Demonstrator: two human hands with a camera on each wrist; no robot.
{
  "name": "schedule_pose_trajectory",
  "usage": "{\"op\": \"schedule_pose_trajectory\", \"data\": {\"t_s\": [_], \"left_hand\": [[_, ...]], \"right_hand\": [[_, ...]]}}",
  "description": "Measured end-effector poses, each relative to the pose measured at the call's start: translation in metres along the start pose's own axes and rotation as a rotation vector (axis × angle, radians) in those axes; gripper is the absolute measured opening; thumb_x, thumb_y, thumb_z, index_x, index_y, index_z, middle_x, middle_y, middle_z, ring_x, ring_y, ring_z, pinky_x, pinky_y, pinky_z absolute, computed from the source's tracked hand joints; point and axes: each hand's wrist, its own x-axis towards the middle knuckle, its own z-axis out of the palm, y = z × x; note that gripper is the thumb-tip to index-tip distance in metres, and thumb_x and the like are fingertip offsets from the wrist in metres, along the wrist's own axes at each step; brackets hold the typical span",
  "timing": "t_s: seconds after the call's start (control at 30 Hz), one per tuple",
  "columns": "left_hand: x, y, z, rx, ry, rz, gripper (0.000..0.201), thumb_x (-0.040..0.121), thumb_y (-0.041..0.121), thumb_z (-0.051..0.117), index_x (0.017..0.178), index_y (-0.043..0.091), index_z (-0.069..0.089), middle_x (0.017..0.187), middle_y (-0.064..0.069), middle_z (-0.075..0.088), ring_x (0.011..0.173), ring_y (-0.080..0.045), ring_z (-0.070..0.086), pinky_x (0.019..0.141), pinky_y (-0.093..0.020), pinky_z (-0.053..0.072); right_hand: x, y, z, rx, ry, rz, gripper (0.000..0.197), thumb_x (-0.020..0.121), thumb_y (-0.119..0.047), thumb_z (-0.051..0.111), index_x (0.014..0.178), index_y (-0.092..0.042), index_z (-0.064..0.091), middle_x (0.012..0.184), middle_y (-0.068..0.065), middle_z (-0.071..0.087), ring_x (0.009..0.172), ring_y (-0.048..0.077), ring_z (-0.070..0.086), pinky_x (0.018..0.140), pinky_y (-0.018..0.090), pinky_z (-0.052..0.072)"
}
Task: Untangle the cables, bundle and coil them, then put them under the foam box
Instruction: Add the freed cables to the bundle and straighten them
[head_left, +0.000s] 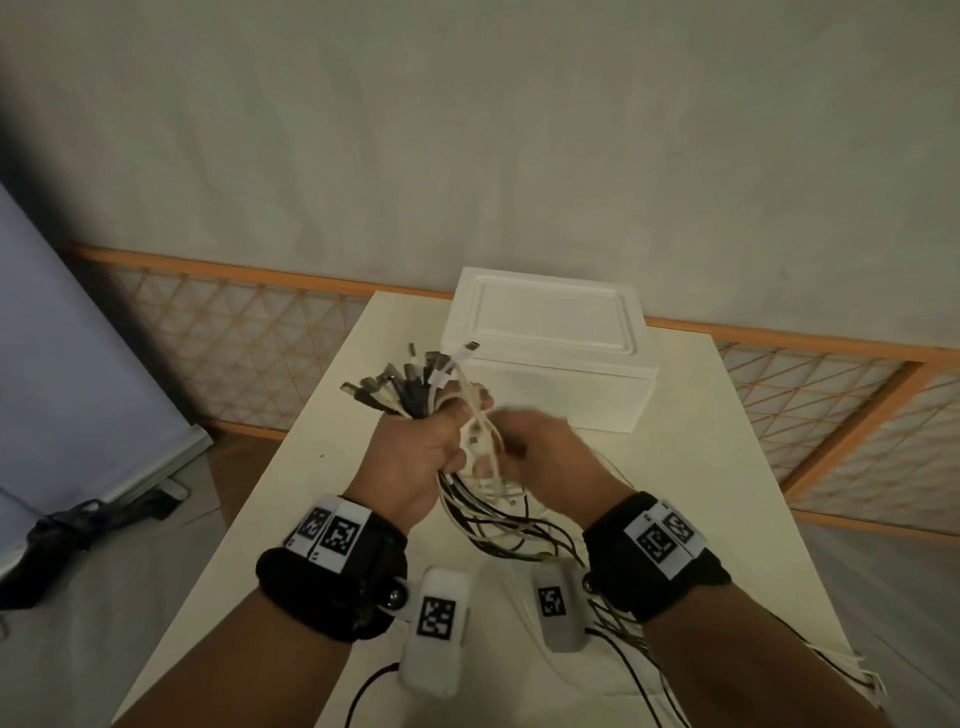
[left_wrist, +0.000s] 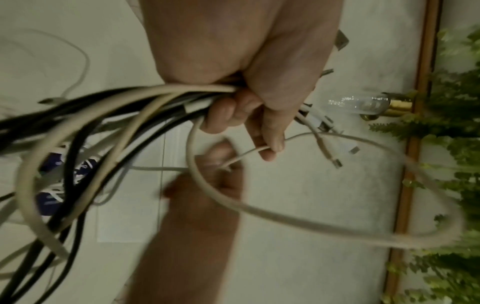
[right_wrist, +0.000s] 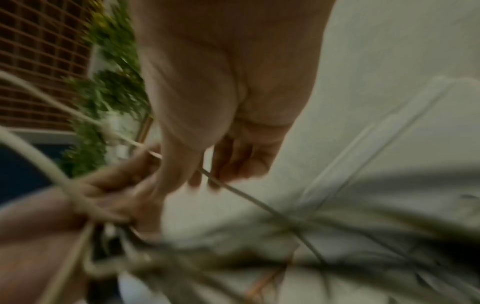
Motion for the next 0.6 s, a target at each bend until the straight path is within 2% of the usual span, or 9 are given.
{"op": "schedule_pose_trajectory", "data": {"t_s": [0.03, 0.07, 0.13, 0.23, 0.33, 0.43, 0.47, 0.53, 0.6], "left_hand": [[0.001, 0.003, 0.0, -0.02, 0.0, -0.011, 0.015, 0.091, 0.001, 0.058, 0.082, 0.01, 0.067, 0.078, -0.002, 0.069, 0.04, -0.003, 0.035, 0.04, -0.018, 0.023], [0.002, 0.004, 0.001, -0.03, -0.009, -0.017, 0.016, 0.092, 0.001, 0.056, 0.083, 0.009, 0.067, 0.083, -0.004, 0.071, 0.038, -0.003, 0.032, 0.04, -0.017, 0.022], [0.002, 0.002, -0.001, -0.037, -0.037, -0.021, 0.014, 0.092, 0.001, 0.055, 0.087, 0.008, 0.066, 0.085, -0.004, 0.071, 0.036, -0.001, 0.034, 0.039, -0.016, 0.022], [0.005, -0.013, -0.005, 0.046, -0.052, -0.053, 0.017, 0.086, -0.003, 0.061, 0.098, 0.006, 0.068, 0.073, 0.002, 0.064, 0.039, -0.001, 0.041, 0.039, -0.016, 0.026], [0.009, -0.035, -0.008, 0.205, -0.014, -0.117, 0.018, 0.082, -0.005, 0.064, 0.088, 0.012, 0.067, 0.064, -0.001, 0.054, 0.049, -0.008, 0.045, 0.041, -0.019, 0.03], [0.015, -0.05, -0.007, 0.293, -0.031, -0.118, 0.026, 0.079, 0.005, 0.07, 0.062, 0.025, 0.065, 0.052, -0.001, 0.042, 0.044, -0.013, 0.035, 0.043, -0.022, 0.028], [0.019, -0.054, -0.008, 0.331, -0.027, -0.096, 0.026, 0.078, 0.008, 0.072, 0.06, 0.025, 0.065, 0.048, 0.001, 0.042, 0.041, -0.012, 0.035, 0.043, -0.023, 0.03], [0.024, -0.057, -0.013, 0.415, -0.002, -0.096, 0.01, 0.081, 0.01, 0.072, 0.077, 0.019, 0.071, 0.055, 0.002, 0.058, 0.046, -0.009, 0.051, 0.047, -0.021, 0.04], [0.032, -0.065, -0.027, 0.48, 0.068, -0.152, 0.011, 0.081, 0.014, 0.072, 0.091, 0.01, 0.072, 0.064, 0.003, 0.066, 0.052, -0.008, 0.055, 0.054, -0.019, 0.041]], "right_hand": [[-0.003, 0.008, 0.006, -0.072, -0.133, 0.056, 0.017, 0.081, -0.028, 0.072, 0.093, -0.015, 0.069, 0.082, -0.011, 0.059, 0.07, -0.002, 0.053, 0.07, 0.015, 0.04], [-0.006, 0.015, 0.01, -0.137, -0.18, 0.099, 0.016, 0.085, -0.025, 0.068, 0.091, -0.01, 0.071, 0.081, -0.008, 0.061, 0.073, 0.002, 0.054, 0.071, 0.018, 0.039], [-0.004, 0.028, 0.011, -0.229, -0.104, 0.167, 0.019, 0.09, -0.021, 0.061, 0.088, -0.004, 0.07, 0.086, 0.002, 0.063, 0.081, 0.013, 0.057, 0.073, 0.02, 0.037], [0.004, 0.026, -0.001, -0.281, 0.083, 0.152, 0.027, 0.091, -0.025, 0.059, 0.077, -0.003, 0.066, 0.077, 0.003, 0.053, 0.073, 0.014, 0.049, 0.066, 0.018, 0.031], [0.009, 0.001, -0.012, -0.192, 0.231, -0.088, 0.031, 0.086, -0.031, 0.054, 0.076, -0.006, 0.069, 0.069, -0.001, 0.053, 0.066, 0.011, 0.047, 0.059, 0.012, 0.033], [0.011, -0.019, -0.016, -0.132, 0.249, -0.193, 0.03, 0.085, -0.033, 0.056, 0.081, -0.009, 0.073, 0.071, 0.005, 0.062, 0.069, 0.014, 0.055, 0.062, 0.022, 0.043], [0.01, -0.021, -0.018, -0.107, 0.29, -0.226, 0.025, 0.085, -0.029, 0.059, 0.083, -0.01, 0.074, 0.073, 0.005, 0.064, 0.071, 0.012, 0.057, 0.064, 0.022, 0.045], [0.008, -0.026, -0.023, 0.029, 0.457, -0.275, 0.015, 0.086, -0.016, 0.061, 0.086, -0.009, 0.074, 0.078, 0.003, 0.067, 0.072, 0.008, 0.06, 0.066, 0.018, 0.048], [0.004, -0.035, -0.034, 0.417, 0.609, -0.257, 0.012, 0.086, -0.002, 0.059, 0.084, 0.0, 0.071, 0.078, 0.0, 0.068, 0.07, 0.01, 0.062, 0.067, 0.019, 0.051]]}}
